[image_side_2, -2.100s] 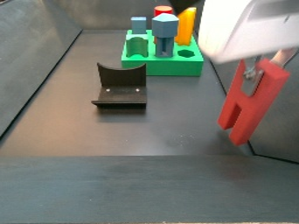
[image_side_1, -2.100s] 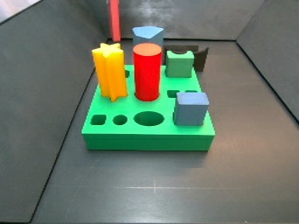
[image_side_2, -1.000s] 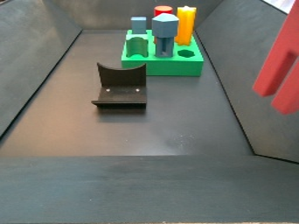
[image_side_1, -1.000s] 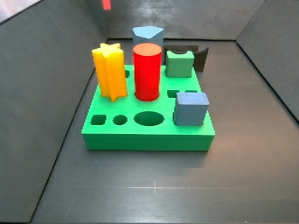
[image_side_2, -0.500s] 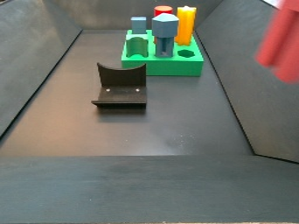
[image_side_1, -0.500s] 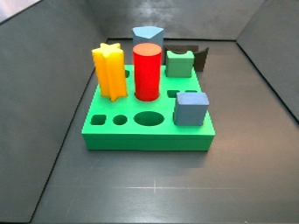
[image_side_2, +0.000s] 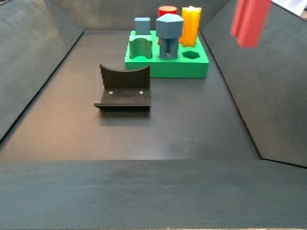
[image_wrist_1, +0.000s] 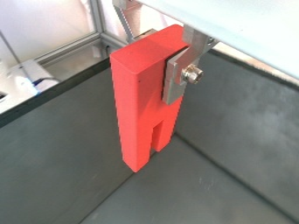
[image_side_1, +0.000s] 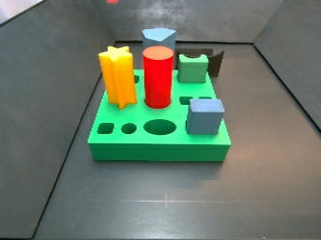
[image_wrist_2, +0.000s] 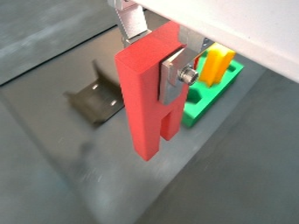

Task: Pick up the double-square object. Move up. Move to above the board. Insert the double-square object.
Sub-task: Move to above the board.

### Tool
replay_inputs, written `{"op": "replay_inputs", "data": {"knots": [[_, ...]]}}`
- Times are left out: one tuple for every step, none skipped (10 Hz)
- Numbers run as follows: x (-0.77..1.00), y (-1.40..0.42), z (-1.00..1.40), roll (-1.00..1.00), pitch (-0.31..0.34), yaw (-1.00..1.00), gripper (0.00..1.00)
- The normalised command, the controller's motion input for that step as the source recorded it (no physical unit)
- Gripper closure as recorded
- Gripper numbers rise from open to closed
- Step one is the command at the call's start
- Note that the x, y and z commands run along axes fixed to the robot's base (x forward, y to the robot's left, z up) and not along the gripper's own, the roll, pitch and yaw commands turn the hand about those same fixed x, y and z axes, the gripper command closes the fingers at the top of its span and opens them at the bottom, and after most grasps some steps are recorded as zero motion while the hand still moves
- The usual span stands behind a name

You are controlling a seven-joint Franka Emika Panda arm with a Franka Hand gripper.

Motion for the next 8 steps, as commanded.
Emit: {"op": "replay_inputs", "data": {"knots": [[0.31, -1.00, 0.06, -0.04, 0.062, -0.05, 1.00], [0.31, -1.00, 0.06, -0.02, 0.071, -0.02, 1.00], [0.32, -1.00, 0.06, -0.03, 0.081, -0.01, 1.00], [0.33, -1.00, 0.06, -0.01, 0.091, 0.00, 1.00], [0.33, -1.00, 0.06, -0.01, 0.098, 0.00, 1.00], [0.34, -1.00, 0.06, -0.02, 0.101, 0.00, 1.00], [0.34, -1.00, 0.07, -0.01, 0.103, 0.01, 1.00], [0.36, -1.00, 0.07, 0.00, 0.109, 0.00, 1.00]]}}
